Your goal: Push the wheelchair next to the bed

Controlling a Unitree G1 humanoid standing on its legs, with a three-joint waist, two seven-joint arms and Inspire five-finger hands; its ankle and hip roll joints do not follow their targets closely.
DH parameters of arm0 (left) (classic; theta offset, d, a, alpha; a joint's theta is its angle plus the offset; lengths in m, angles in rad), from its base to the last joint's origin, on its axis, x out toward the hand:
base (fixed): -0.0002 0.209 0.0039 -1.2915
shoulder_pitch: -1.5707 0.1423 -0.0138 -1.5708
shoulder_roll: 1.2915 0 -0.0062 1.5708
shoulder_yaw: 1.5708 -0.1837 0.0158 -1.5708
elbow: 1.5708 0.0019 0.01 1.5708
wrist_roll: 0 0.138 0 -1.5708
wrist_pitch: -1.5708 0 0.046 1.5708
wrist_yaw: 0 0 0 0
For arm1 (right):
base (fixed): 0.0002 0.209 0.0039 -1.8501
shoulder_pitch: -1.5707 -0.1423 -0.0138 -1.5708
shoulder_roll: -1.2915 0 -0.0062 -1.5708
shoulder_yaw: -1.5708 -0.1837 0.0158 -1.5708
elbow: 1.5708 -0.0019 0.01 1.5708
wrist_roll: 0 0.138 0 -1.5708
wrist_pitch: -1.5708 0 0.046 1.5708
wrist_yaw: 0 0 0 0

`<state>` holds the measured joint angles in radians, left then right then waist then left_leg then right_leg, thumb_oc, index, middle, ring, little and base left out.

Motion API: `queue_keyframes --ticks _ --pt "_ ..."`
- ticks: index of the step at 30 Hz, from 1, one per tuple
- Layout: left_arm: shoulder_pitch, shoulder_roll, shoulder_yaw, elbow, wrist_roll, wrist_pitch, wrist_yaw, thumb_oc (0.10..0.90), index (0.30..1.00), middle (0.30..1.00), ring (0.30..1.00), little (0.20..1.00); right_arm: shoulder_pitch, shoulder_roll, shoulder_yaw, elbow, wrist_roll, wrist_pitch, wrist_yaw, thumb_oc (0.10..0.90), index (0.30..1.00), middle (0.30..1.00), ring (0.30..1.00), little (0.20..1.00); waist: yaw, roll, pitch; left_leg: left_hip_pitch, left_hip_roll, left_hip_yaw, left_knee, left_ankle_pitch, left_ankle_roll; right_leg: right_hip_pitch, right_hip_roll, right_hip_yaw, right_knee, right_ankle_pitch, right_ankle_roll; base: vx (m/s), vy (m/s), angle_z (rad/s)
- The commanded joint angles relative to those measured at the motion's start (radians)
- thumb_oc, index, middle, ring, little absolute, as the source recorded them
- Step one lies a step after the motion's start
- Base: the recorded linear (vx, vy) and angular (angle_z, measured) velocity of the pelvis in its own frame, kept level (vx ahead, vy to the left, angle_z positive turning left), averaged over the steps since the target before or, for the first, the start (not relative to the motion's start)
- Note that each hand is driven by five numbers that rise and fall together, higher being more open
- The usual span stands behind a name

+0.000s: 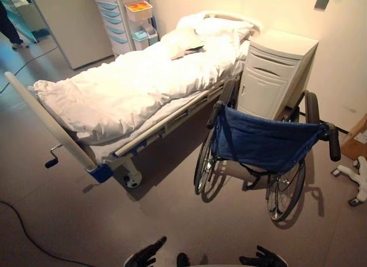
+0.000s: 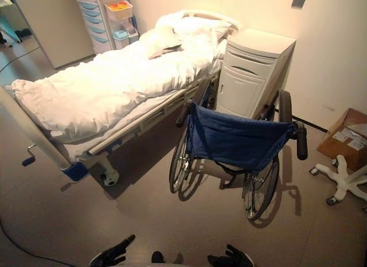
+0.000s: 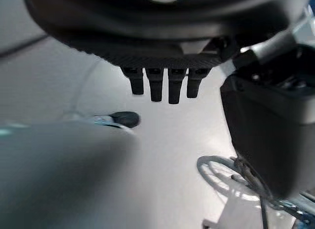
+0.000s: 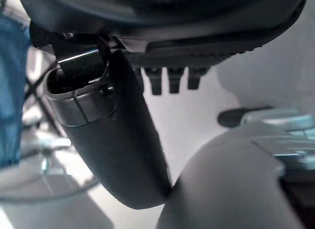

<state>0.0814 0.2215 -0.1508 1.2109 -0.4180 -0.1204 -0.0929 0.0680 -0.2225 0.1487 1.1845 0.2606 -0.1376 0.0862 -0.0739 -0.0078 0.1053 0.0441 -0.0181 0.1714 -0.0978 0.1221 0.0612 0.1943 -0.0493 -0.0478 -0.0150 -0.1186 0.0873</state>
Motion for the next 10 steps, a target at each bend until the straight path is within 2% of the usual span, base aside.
queue_keyframes --ticks 1,3,4,5,10 --pt "-0.077 -0.019 0.004 -0.021 0.002 -0.055 0.009 0.800 0.900 0.900 0.900 0.900 -0.059 0.015 0.060 -0.010 -0.037 -0.058 0.064 0.800 0.900 0.900 0.900 0.900 0.026 -0.013 0.038 0.109 -0.015 0.013 0.040 -0.177 -0.018 -0.110 -0.002 -0.014 -0.004 0.149 -0.004 -0.01 -0.039 0.15" --pt "-0.073 -0.027 -0.015 -0.014 0.035 -0.079 0.023 0.800 0.900 0.900 0.900 0.900 -0.060 0.023 0.070 -0.007 -0.030 -0.071 0.057 0.800 0.900 0.900 0.900 0.900 0.031 -0.015 0.037 0.105 -0.014 0.010 0.042 -0.176 -0.020 -0.110 -0.003 -0.020 -0.004 0.149 -0.005 -0.02 -0.031 0.15" --pt "-0.073 -0.032 -0.034 -0.013 0.092 -0.128 0.056 0.800 0.900 0.900 0.900 0.900 -0.063 0.030 0.075 -0.001 -0.025 -0.067 0.048 0.800 0.900 0.900 0.900 0.900 0.034 -0.016 0.037 0.102 -0.013 0.008 0.042 -0.174 -0.021 -0.112 -0.003 -0.025 -0.004 0.148 -0.005 -0.03 -0.022 0.14" --pt "-0.074 -0.031 -0.044 -0.016 0.108 -0.137 0.070 0.800 0.900 0.900 0.900 0.900 -0.064 0.030 0.076 0.001 -0.027 -0.067 0.047 0.800 0.900 0.900 0.900 0.900 0.034 -0.016 0.037 0.101 -0.013 0.007 0.042 -0.174 -0.022 -0.112 -0.002 -0.026 -0.004 0.148 -0.005 -0.03 -0.024 0.13" --pt "-0.091 -0.021 -0.075 -0.031 0.073 -0.109 0.048 0.800 0.900 0.900 0.900 0.900 -0.074 0.019 0.085 0.009 -0.031 -0.066 0.035 0.800 0.900 0.900 0.900 0.900 0.035 -0.015 0.037 0.100 -0.013 -0.001 0.041 -0.173 -0.023 -0.108 0.003 -0.029 -0.008 0.145 -0.008 -0.01 -0.009 0.03"
